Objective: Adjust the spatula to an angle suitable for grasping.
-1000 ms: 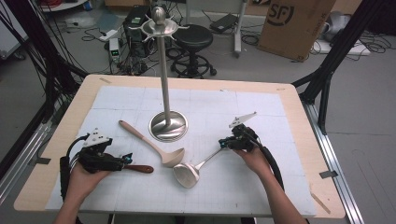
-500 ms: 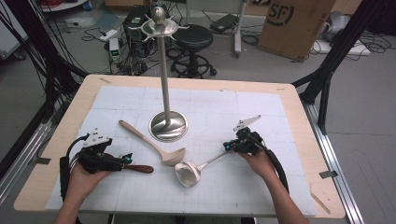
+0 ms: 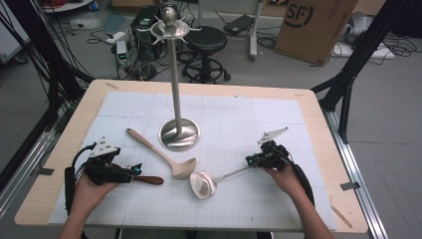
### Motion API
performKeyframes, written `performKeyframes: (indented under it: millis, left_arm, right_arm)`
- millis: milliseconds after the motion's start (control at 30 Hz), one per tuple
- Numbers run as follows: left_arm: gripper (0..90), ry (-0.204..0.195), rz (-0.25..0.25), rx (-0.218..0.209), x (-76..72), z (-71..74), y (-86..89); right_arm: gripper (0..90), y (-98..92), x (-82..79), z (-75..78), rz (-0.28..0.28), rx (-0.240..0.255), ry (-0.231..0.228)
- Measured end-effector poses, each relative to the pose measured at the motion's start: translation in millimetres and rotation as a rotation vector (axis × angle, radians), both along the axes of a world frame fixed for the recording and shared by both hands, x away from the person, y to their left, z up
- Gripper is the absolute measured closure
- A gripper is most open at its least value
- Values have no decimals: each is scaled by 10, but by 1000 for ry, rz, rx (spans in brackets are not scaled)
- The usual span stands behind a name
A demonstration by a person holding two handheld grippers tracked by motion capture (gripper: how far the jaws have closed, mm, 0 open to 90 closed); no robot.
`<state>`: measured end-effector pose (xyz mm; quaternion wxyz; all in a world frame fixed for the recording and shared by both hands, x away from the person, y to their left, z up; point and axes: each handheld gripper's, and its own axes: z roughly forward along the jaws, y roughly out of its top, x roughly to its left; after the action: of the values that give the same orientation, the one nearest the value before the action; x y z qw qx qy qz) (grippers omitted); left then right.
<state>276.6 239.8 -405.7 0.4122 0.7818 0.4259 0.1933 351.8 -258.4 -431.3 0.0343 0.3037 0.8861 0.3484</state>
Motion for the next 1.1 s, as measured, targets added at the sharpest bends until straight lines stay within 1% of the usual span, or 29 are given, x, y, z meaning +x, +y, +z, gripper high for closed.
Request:
performKeyframes:
  millis: [67,100,200,367,433,533,667,700,800,867,900,933,967,1000,1033,1100]
  left_arm:
    - [45,-1,-1,0,3,-1,-6]
    - [45,0,-1,1,2,0,-9]
    - [45,-2,-4,2,4,0,-17]
    - [45,-1,-5,2,7,-2,-26]
    - [45,-1,-7,4,7,-1,-27]
    - [45,0,-8,5,9,-4,-30]
    - [45,0,-9,6,12,-4,-38]
    - [45,0,-9,5,12,-4,-41]
    - [45,1,-10,6,17,-8,-45]
    - [45,3,-10,7,20,-10,-48]
    - [45,3,-10,6,21,-11,-50]
    - [45,4,-10,7,20,-10,-52]
    - [45,4,-12,8,22,-10,-53]
    - [45,4,-11,6,22,-11,-55]
    - [45,4,-12,7,24,-11,-55]
    - [45,3,-12,7,24,-10,-54]
  right_arm:
    - [895,-47,-49,-1,-3,0,6]
    - [895,-47,-49,-1,-3,0,6]
    - [895,-96,-93,1,-2,-5,0]
    - [895,-177,-164,4,-7,-2,11]
    - [895,-208,-194,-3,-4,5,6]
    - [895,-237,-235,-5,-4,12,13]
    - [894,-237,-249,-4,4,9,-4]
    - [894,-234,-251,0,9,10,-8]
    - [894,-225,-269,41,29,35,-30]
    - [894,-220,-278,56,34,44,-31]
    - [894,-214,-280,66,42,54,-43]
    - [892,-187,-302,86,64,78,-41]
    - [892,-169,-311,93,80,80,-41]
    - [892,-169,-311,93,80,80,-41]
    - [892,-115,-333,96,119,91,-34]
    - [893,-95,-343,99,129,90,-32]
